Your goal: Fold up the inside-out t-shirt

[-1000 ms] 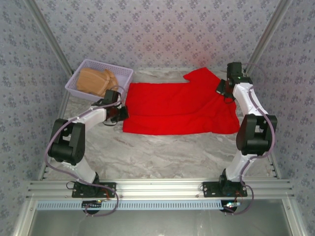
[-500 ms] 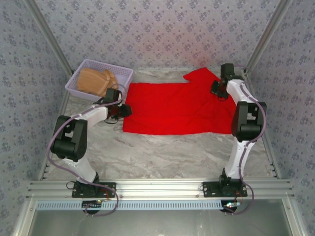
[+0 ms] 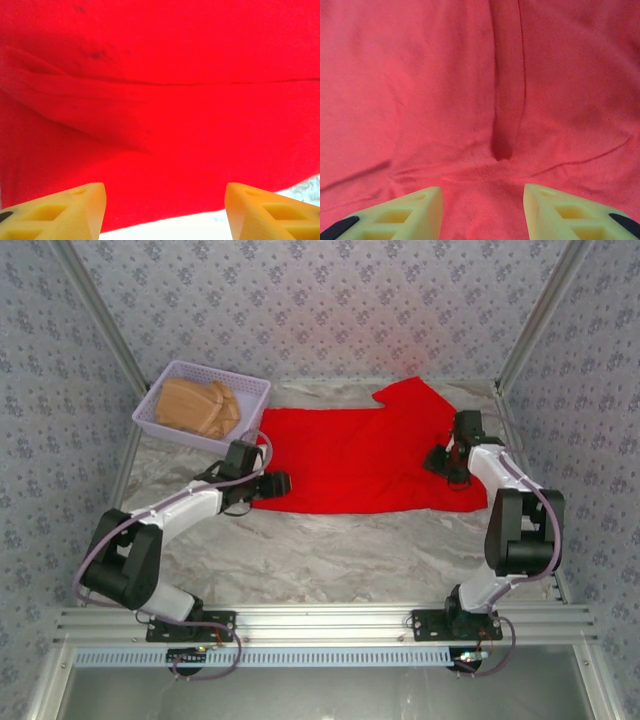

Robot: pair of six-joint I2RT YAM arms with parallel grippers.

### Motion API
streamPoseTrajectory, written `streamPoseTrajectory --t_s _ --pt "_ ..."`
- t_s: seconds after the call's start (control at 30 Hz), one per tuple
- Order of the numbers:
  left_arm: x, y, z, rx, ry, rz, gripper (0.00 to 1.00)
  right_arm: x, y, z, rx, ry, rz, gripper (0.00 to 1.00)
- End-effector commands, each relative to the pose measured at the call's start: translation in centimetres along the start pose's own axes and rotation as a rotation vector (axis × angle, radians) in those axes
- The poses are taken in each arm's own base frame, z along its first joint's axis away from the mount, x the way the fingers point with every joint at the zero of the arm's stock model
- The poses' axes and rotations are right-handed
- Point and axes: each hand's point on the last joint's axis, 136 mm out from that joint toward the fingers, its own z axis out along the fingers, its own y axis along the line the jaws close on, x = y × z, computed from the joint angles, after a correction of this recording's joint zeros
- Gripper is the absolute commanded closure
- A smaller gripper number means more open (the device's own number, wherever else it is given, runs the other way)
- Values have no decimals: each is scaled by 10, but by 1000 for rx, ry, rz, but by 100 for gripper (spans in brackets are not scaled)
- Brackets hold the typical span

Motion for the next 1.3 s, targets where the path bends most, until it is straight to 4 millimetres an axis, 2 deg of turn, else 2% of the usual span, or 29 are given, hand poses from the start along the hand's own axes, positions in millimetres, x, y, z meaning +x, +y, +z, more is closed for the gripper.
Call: streamPoseTrajectory --t_s 0.0,0.2,0.5,0.6,0.7,0.8,0.9,0.93,1.1,1.2,1.27 --pt "6 1 12 16 27 -4 36 3 3 16 -61 14 47 52" --pt "16 10 28 -12 76 0 36 -1 9 41 -122 29 104 52" --pt "30 23 34 -52 107 2 36 -18 13 46 -132 -5 101 60" --pt "36 28 35 -61 117 0 36 -23 13 45 -125 -19 90 68" --pt "43 32 37 -69 132 -4 36 -31 14 46 -119 -38 75 80" --pt "48 35 39 -74 145 -7 36 -40 22 45 -131 -56 61 90" --pt "52 37 39 -82 154 -5 36 -52 37 40 -154 -87 36 95" --pt "52 38 38 -82 153 -4 36 -61 46 35 -168 -110 24 95" --pt "55 40 39 -91 159 -3 36 -76 88 37 -206 -136 -42 94" --pt "54 39 37 -88 155 -3 36 -75 100 48 -206 -103 -60 83" --pt "52 38 33 -87 148 0 36 -73 99 52 -193 -79 -61 69"
